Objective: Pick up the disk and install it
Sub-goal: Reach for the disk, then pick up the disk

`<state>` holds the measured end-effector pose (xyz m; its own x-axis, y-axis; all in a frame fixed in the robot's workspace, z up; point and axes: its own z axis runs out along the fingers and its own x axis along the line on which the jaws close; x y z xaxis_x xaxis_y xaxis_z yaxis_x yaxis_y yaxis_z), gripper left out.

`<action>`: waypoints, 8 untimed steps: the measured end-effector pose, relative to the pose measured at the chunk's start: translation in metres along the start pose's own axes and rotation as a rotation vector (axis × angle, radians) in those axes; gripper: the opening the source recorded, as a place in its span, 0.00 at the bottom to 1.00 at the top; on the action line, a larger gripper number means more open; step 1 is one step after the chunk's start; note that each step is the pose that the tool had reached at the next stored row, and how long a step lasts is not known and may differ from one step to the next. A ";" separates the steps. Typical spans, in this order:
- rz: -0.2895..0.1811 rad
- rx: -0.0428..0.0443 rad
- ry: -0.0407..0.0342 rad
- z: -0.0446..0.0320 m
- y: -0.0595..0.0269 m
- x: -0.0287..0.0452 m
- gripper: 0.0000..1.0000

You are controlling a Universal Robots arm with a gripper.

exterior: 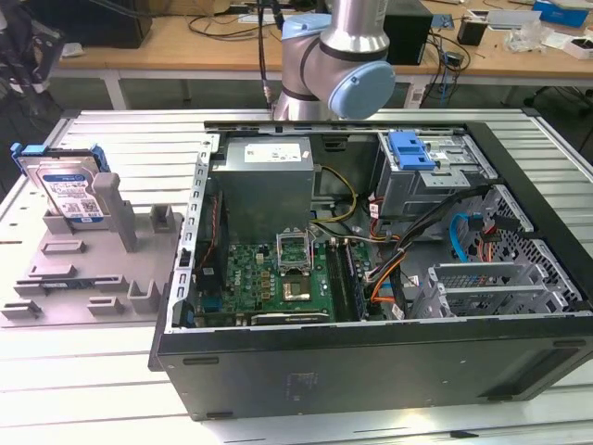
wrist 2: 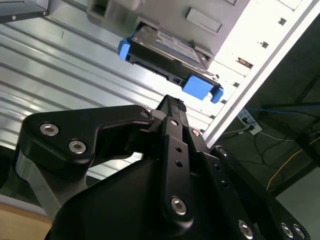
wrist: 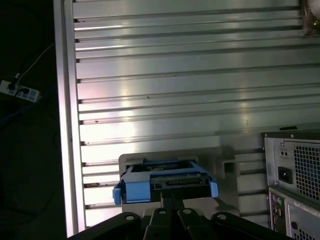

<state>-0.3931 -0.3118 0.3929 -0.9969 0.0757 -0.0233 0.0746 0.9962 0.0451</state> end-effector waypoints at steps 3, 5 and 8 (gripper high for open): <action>0.000 0.0000 0.0000 0.0000 0.0011 0.0044 0.11; 0.000 0.0000 0.0001 0.0000 0.0011 0.0044 0.11; 0.000 0.0001 0.0002 -0.0001 0.0017 0.0045 0.11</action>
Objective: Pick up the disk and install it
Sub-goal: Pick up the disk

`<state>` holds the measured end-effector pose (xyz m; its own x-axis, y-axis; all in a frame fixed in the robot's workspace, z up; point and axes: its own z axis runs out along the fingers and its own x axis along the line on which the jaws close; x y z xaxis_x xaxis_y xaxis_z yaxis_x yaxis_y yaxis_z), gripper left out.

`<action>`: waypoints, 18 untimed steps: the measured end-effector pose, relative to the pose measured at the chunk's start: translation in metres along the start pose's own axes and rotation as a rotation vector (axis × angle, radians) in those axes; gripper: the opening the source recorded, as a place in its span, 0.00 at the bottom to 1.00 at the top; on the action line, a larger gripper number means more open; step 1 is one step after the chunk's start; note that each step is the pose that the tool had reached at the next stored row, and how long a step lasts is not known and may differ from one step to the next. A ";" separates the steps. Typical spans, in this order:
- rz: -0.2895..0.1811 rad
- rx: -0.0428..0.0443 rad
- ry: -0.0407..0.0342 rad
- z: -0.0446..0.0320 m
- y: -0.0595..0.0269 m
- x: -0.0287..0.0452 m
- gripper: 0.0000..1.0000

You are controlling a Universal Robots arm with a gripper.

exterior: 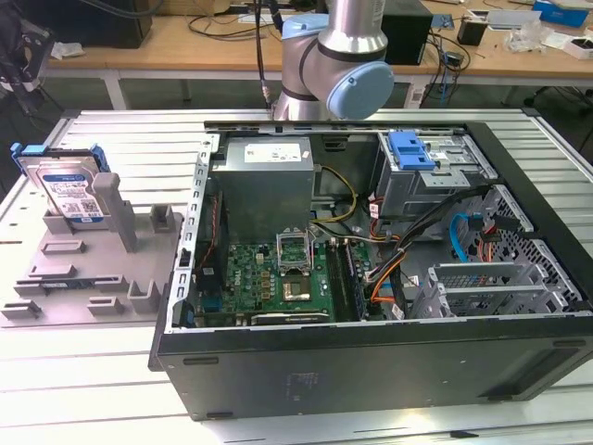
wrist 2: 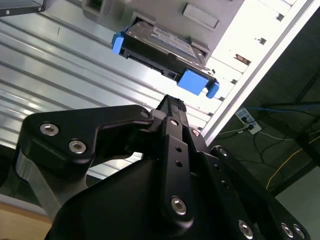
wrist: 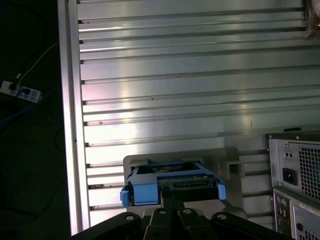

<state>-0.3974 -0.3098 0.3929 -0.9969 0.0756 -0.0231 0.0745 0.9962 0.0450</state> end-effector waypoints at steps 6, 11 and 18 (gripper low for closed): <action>0.000 -0.0001 -0.0001 0.0001 0.0002 0.0000 0.11; 0.000 0.0000 0.0006 0.0001 0.0004 0.0000 0.11; -0.040 0.0010 0.0237 0.0001 0.0004 -0.0001 0.11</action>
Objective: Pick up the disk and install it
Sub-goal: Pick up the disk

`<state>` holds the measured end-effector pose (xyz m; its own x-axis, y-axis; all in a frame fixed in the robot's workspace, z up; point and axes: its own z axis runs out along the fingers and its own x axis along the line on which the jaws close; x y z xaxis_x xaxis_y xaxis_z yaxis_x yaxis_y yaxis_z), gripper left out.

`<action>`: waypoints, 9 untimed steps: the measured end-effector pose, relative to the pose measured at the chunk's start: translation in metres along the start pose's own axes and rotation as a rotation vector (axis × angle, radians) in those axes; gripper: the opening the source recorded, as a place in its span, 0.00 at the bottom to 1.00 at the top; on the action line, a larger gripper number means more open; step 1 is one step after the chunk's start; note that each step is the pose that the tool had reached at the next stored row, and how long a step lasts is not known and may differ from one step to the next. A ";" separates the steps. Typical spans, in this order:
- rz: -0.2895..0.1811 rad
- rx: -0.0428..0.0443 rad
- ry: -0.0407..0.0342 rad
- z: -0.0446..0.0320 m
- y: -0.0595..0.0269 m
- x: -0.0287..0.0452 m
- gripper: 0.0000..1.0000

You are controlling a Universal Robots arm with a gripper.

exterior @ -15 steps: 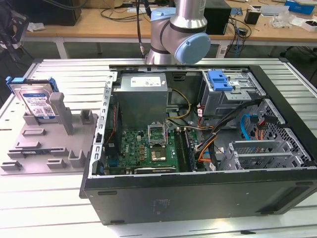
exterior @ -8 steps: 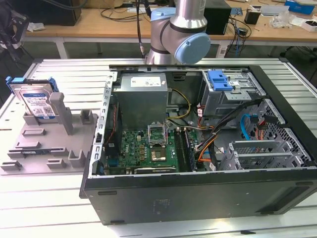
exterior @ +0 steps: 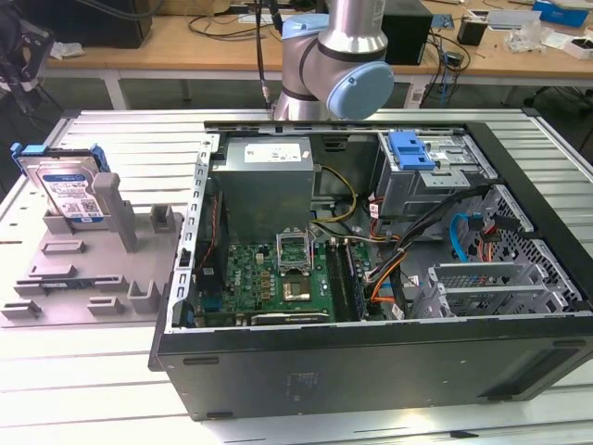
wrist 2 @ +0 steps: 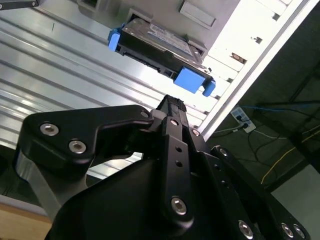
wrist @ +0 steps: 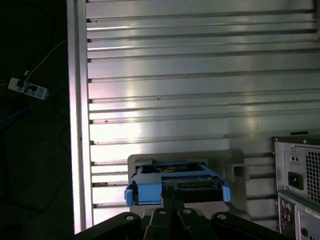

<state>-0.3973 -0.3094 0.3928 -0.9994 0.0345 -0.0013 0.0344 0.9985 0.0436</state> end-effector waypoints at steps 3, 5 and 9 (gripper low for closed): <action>-0.081 0.0000 0.0053 0.0002 0.0000 0.0000 0.11; -0.117 0.0000 0.0077 0.0002 0.0000 0.0000 0.11; -0.190 -0.0001 0.0121 0.0004 0.0000 0.0000 0.24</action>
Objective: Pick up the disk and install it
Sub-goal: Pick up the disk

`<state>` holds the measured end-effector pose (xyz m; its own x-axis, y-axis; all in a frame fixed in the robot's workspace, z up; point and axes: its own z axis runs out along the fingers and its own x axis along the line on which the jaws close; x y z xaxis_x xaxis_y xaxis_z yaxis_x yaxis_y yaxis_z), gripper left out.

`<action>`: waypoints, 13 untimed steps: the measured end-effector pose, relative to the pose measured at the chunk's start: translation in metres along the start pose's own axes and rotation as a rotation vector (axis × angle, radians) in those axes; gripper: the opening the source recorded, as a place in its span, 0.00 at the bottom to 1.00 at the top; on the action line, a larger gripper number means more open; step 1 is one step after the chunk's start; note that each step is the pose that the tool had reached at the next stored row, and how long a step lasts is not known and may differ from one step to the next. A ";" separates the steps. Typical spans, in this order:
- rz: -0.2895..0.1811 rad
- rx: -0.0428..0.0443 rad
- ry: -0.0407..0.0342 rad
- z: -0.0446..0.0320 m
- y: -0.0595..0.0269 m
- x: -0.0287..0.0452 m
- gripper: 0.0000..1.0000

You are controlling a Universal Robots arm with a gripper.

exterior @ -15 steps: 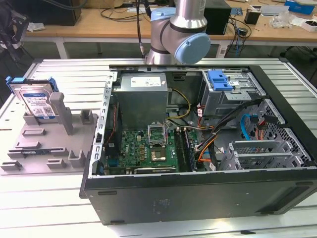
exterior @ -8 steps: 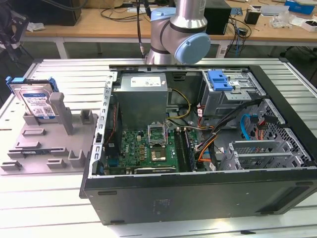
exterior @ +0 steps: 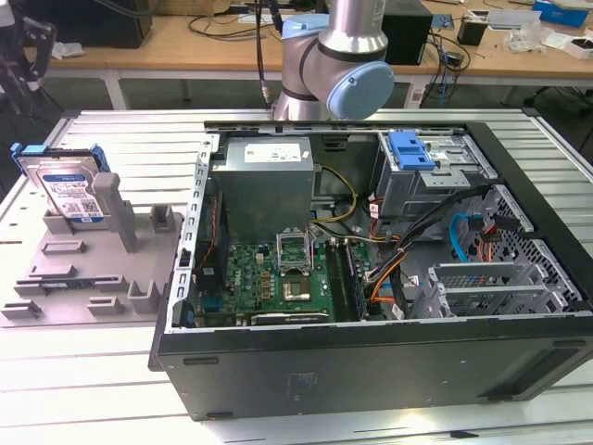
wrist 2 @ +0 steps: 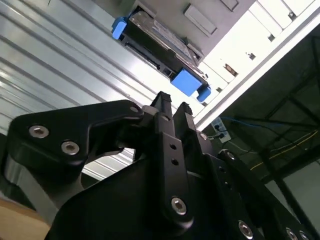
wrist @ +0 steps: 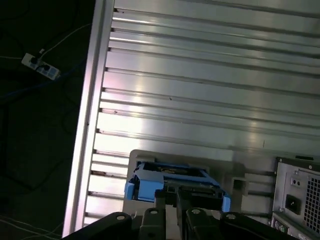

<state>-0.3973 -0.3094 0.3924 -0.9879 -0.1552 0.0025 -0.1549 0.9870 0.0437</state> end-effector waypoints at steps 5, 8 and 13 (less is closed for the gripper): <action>-0.097 -0.0001 0.0065 0.0004 0.0000 0.0000 0.36; -0.167 -0.0001 0.0111 0.0005 0.0000 0.0000 0.36; -0.256 -0.0002 0.0167 0.0008 0.0000 0.0000 0.44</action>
<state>-0.3973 -0.3094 0.3916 -0.9161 -0.4010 0.0079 -0.4002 0.9153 0.0452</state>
